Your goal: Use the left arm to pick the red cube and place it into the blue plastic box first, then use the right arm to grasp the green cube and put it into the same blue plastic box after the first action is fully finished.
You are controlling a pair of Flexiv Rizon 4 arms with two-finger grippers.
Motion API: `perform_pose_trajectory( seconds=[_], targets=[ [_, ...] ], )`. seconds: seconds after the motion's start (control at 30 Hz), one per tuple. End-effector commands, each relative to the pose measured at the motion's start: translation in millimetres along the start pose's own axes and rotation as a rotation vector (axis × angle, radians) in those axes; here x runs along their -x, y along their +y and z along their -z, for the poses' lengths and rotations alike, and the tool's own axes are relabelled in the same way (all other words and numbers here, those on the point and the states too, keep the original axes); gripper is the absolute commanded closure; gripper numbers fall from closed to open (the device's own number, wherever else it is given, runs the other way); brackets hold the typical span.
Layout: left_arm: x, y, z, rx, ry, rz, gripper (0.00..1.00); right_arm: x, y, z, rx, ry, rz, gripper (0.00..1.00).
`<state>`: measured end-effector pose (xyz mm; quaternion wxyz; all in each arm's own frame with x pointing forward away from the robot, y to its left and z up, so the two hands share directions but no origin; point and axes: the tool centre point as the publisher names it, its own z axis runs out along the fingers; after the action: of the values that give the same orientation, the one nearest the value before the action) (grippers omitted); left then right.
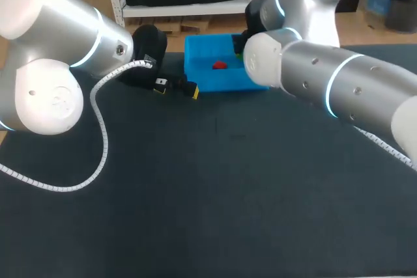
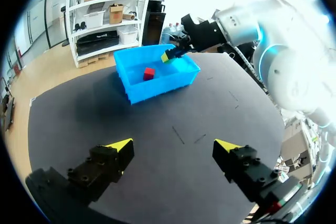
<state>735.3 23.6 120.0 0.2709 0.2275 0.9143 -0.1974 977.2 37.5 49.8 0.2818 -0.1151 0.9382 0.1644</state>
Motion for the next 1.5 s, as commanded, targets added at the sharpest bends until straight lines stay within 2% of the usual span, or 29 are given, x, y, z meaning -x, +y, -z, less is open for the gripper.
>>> perform_pose_trajectory(
  seconds=[0.03,0.63,0.67,0.7,0.73,0.77,1.07,1.33,1.5],
  targets=[
    [-0.7,1.4,0.7,-0.006,-0.003,-0.002,0.00,7.5,-5.7,-8.6,0.007,0.032,-0.003,1.00],
    [-0.7,1.4,0.7,-0.006,-0.003,-0.002,0.00,-2.0,-10.9,-12.5,-0.010,0.070,-0.018,1.00],
    [-0.7,1.4,0.7,-0.006,-0.003,-0.002,0.00,-1.9,-11.4,-12.7,-0.011,0.071,-0.018,0.96],
    [-0.7,1.4,0.7,-0.006,-0.003,-0.002,0.00,-1.9,-11.4,-12.7,-0.012,0.072,-0.018,0.55],
    [-0.7,1.4,0.7,-0.006,-0.003,-0.002,0.00,-1.2,-11.6,-11.8,-0.013,0.072,-0.018,0.05],
    [-0.7,1.4,0.7,-0.006,-0.003,-0.002,0.00,-0.8,-11.5,-11.1,-0.013,0.073,-0.017,0.00],
    [-0.7,1.4,0.7,-0.006,-0.003,-0.002,0.00,3.7,-6.2,7.6,-0.004,0.047,0.002,0.00],
    [-0.7,1.4,0.7,-0.006,-0.003,-0.002,0.00,3.9,6.7,36.4,0.021,0.020,0.012,0.00],
    [-0.7,1.4,0.7,-0.006,-0.003,-0.002,0.00,1.7,10.2,58.4,0.007,0.013,0.005,0.00]
  ],
)
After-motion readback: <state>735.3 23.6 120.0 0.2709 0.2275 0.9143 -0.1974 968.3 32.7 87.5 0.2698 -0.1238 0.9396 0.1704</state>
